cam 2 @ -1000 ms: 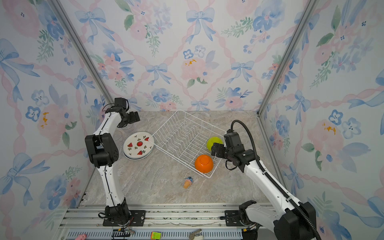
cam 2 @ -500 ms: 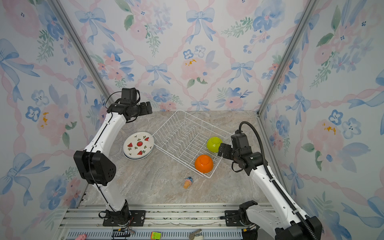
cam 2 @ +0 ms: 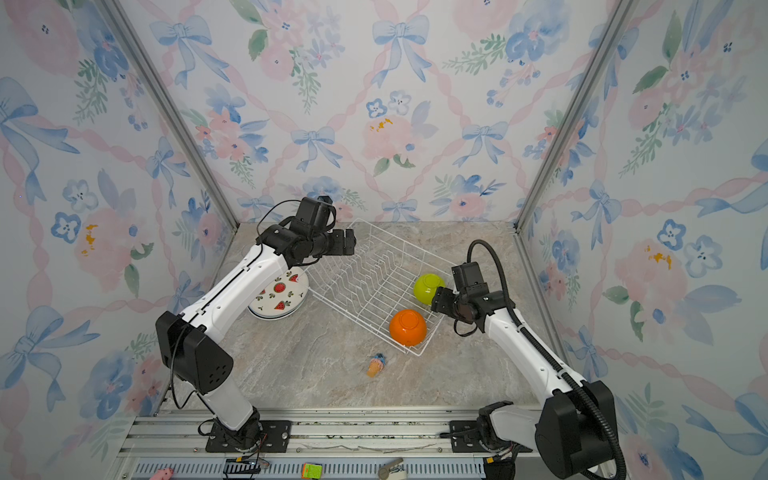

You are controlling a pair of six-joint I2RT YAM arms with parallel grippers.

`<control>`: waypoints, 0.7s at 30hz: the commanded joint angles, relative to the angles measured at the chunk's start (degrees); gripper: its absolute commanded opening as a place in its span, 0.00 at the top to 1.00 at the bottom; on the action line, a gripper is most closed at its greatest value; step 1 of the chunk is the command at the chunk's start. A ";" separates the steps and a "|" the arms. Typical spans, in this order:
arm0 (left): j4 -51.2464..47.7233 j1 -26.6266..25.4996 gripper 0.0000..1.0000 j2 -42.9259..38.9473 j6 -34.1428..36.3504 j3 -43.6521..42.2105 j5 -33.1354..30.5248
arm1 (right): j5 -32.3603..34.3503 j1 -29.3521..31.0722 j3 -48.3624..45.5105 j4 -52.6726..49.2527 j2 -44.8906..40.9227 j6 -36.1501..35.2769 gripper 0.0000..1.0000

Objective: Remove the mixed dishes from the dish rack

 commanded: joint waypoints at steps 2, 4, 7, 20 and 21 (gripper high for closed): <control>1.73 -2.17 0.02 3.02 -1.64 0.37 1.75 | 3.53 0.86 -1.07 1.78 2.67 2.67 0.38; 2.02 -3.12 0.02 4.27 -1.76 0.41 2.24 | 3.74 1.12 -0.30 1.98 4.65 2.70 0.45; 2.02 -3.98 0.02 5.95 -1.51 0.58 3.96 | 5.43 1.66 1.28 1.86 7.81 2.60 0.64; 2.28 -4.34 0.02 5.38 -0.89 -0.51 6.51 | 15.22 -0.42 12.93 -2.05 20.18 -4.53 0.96; 2.37 -4.34 0.02 5.31 -0.86 -0.60 6.63 | 16.01 -0.73 14.15 -2.71 21.16 -5.07 0.96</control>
